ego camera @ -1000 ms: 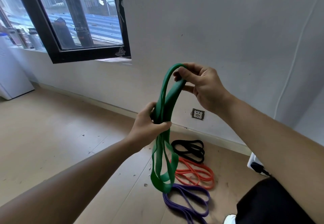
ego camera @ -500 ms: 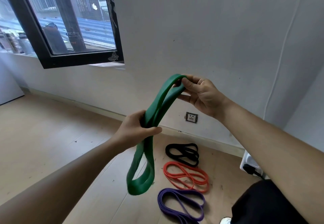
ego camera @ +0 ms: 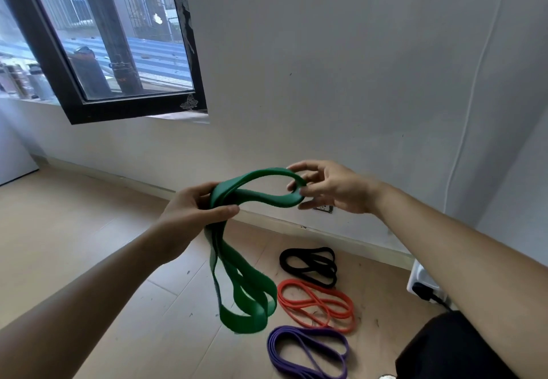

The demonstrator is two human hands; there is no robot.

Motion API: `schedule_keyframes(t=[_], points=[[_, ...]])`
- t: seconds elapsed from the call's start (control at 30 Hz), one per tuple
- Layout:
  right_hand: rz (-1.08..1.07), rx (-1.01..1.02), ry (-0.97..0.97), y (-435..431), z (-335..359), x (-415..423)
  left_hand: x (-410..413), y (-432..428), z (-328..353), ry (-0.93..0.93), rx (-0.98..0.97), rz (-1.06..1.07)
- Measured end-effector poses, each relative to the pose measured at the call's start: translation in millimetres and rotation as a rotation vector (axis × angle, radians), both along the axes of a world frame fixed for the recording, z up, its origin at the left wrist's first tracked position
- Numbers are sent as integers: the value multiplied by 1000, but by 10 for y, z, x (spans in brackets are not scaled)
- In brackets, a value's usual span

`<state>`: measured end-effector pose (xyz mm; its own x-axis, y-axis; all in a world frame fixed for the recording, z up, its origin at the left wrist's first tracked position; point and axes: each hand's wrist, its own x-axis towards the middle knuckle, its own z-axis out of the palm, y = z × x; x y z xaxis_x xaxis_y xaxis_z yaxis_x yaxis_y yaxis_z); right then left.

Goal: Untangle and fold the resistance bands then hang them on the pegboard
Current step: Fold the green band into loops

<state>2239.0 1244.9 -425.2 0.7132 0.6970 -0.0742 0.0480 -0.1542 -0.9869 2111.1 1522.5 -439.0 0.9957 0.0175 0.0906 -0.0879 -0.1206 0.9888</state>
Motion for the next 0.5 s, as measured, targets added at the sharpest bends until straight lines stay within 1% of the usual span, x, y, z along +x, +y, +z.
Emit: schedule_keyframes(t=[0.07,0.13,0.23,0.33,0.43,0.5], points=[[22,-146,-128,48,-49,-7,14,-18,26,-20,-31,14],[24,-263,-245,109,-70,-35,7,-68,38,-31,-2,7],[-32,-318,-410,208,-11,-85,-13,-113,24,-31,114,4],[-68,-338,-660,295,120,-165,-32,-129,28,-25,203,-44],[38,-401,-826,436,175,-363,-54,-197,26,-57,293,-97],[140,-458,-840,518,149,-450,-63,-236,9,-77,341,-120]])
